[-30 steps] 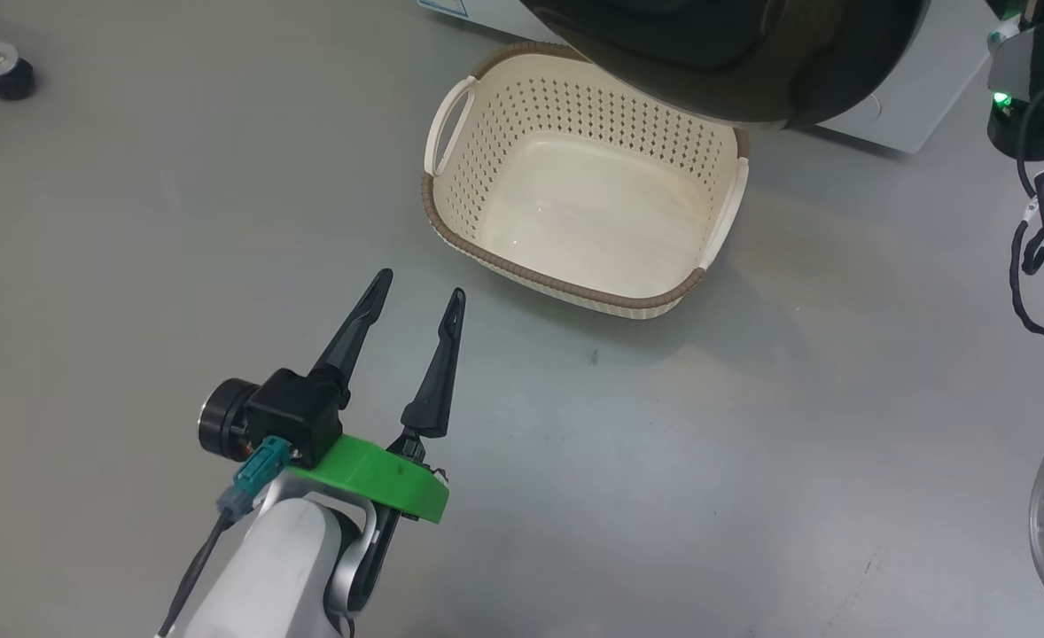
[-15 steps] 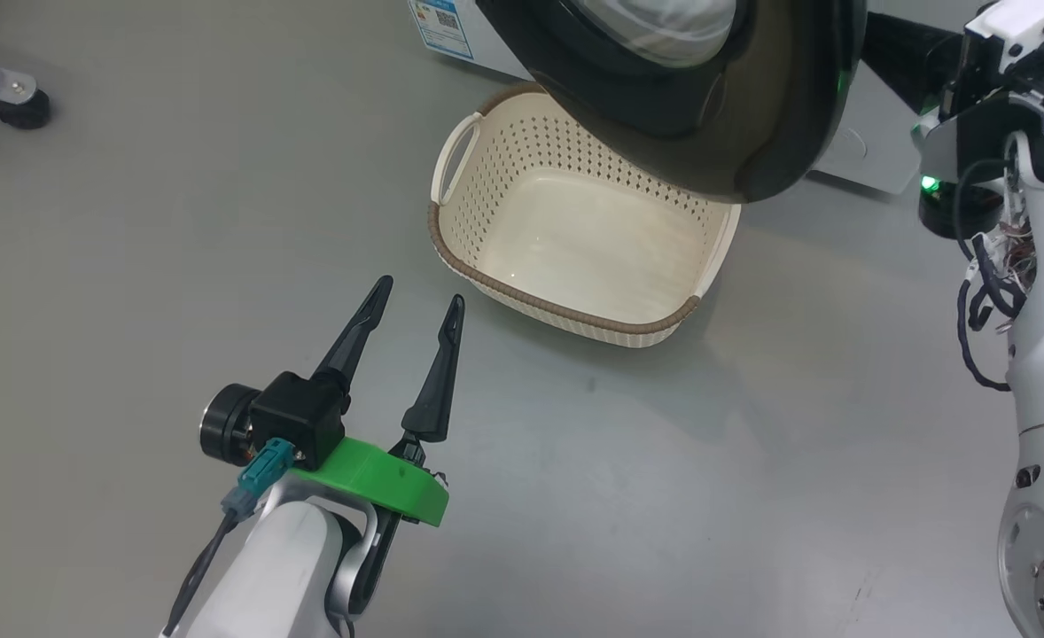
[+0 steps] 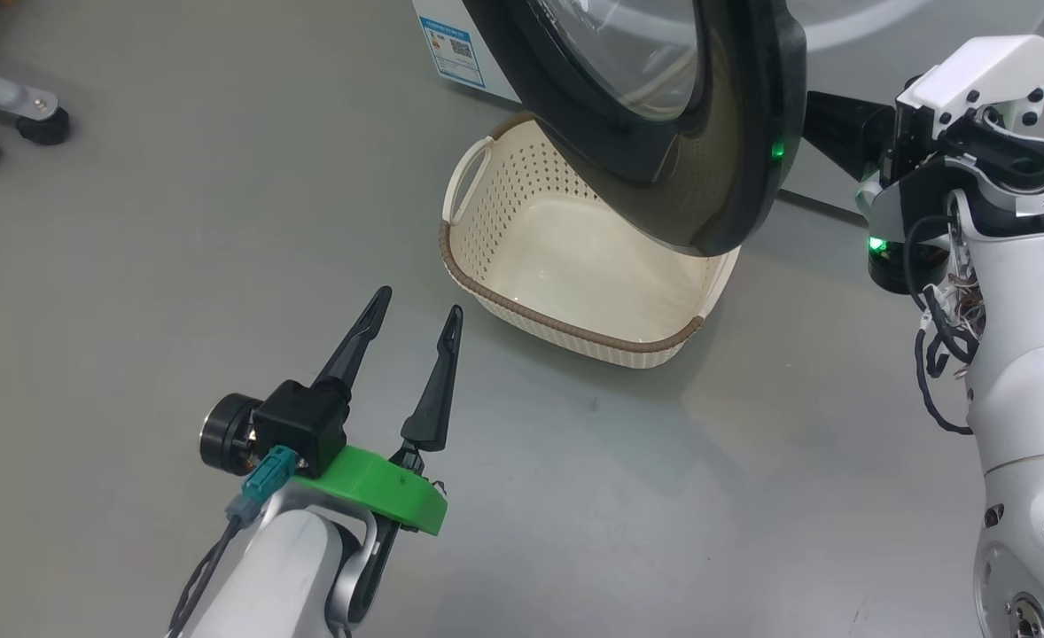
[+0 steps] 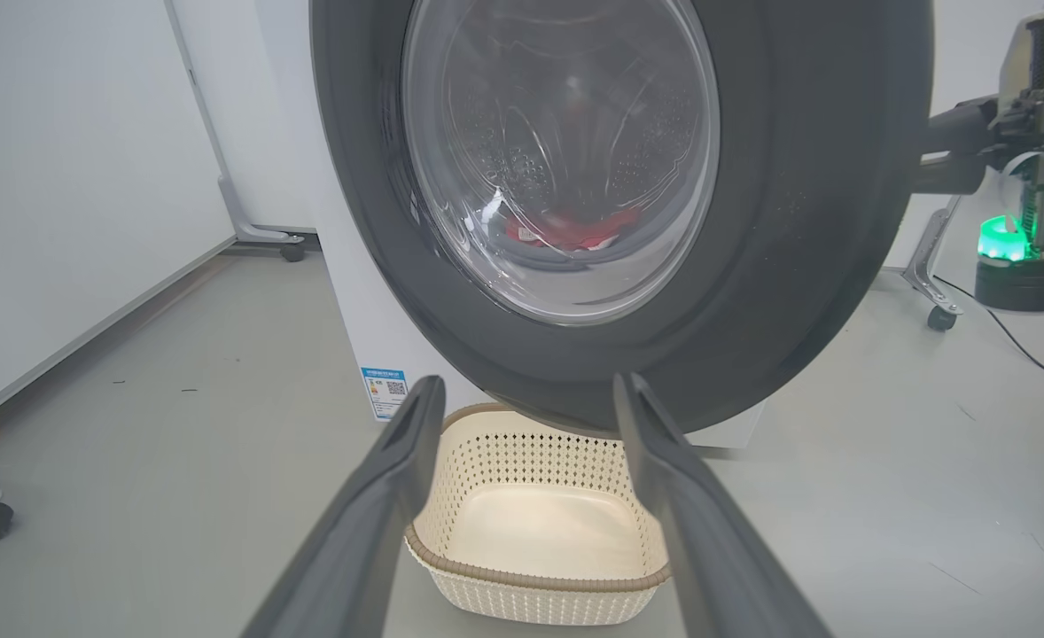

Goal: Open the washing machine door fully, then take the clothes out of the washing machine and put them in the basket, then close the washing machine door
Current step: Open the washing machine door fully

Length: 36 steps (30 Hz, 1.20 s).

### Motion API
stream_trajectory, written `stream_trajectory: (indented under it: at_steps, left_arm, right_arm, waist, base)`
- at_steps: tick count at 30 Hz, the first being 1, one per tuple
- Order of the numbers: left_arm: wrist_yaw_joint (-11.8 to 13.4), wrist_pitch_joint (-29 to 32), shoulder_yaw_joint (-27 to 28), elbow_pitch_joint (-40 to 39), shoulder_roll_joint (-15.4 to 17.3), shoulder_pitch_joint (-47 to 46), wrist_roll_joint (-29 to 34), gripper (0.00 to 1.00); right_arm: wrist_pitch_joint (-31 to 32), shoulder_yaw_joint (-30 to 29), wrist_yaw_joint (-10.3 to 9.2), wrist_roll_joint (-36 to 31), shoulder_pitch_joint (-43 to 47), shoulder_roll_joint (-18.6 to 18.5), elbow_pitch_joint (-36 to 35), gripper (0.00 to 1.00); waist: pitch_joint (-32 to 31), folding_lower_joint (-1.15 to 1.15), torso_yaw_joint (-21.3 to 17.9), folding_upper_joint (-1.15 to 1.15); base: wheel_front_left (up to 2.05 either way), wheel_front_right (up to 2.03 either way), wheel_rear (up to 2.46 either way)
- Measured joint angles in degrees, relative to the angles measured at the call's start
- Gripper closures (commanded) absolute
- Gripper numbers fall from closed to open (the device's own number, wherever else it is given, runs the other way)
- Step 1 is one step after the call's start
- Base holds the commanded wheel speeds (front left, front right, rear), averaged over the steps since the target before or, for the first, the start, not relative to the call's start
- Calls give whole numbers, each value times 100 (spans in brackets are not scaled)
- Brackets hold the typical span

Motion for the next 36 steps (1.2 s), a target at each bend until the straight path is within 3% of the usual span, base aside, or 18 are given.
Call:
stream_trajectory:
  at_steps: [13,20,36]
  left_arm:
    - [0,0,-10,12,1,116,34,0]
    - [0,0,-22,12,3,164,33,0]
    - [0,0,-76,13,4,252,34,0]
  right_arm:
    - [315,396,52,372,281,60,-18,100]
    - [458,762,43,1302,427,64,-76,100]
    - [211,1930,-7,2137,757,64,-399,100]
  waist:
    - [-210,0,110,0]
    - [-261,0,159,0]
    - [-313,0,336,0]
  base:
    - [0,0,0]
    - [0,0,0]
    - [0,0,0]
